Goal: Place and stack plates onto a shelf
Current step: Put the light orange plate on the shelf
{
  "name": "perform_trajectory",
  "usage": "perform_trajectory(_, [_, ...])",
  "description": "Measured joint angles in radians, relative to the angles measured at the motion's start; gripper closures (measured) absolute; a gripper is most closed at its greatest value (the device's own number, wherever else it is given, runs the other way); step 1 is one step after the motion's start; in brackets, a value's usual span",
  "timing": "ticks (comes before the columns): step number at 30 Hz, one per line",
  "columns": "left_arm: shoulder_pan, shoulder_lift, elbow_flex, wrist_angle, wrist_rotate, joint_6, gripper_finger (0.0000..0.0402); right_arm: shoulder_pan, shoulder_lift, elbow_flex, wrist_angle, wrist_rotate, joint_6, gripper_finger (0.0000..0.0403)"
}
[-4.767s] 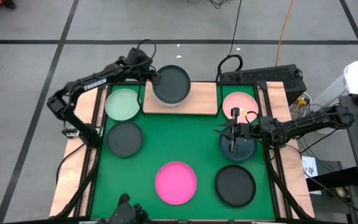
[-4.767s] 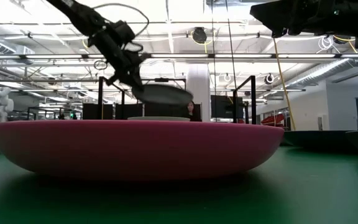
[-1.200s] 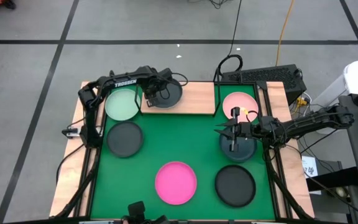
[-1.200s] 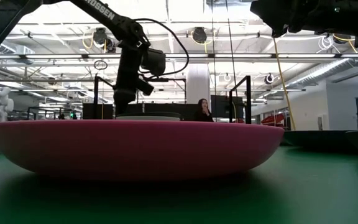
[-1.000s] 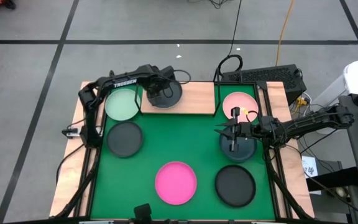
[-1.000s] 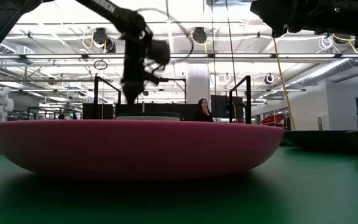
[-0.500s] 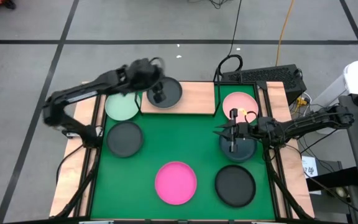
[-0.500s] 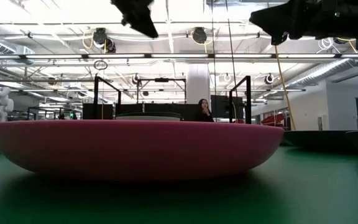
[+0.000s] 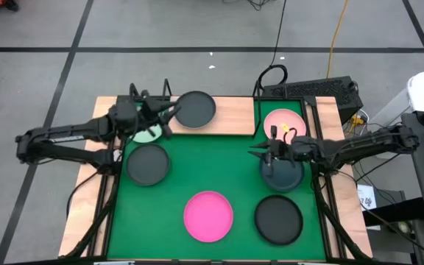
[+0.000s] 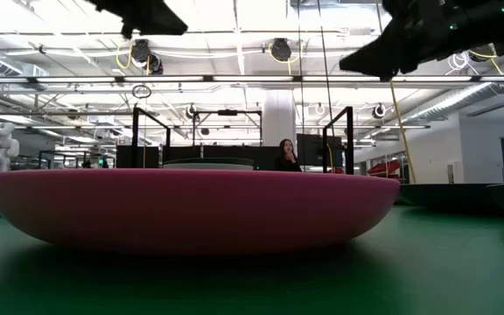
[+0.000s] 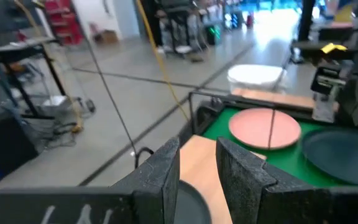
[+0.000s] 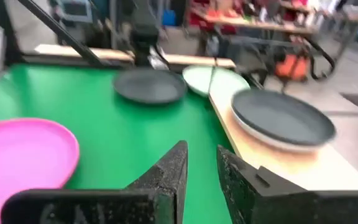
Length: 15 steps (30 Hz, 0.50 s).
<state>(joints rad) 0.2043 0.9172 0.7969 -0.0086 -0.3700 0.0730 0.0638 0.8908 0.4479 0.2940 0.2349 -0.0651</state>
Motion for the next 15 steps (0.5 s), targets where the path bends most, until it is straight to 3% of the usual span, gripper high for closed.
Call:
perform_trajectory(8, [-0.054,-0.12,-0.235,0.231,-0.033,-0.039,0.0291,-0.008,0.008,0.026,-0.175,0.11,0.058,0.0332])
perform_trajectory(15, [-0.069,-0.133,-0.282,0.323,-0.034,0.013,0.0291,-0.078,0.008,0.05,-0.351,0.128,0.191,0.0332])
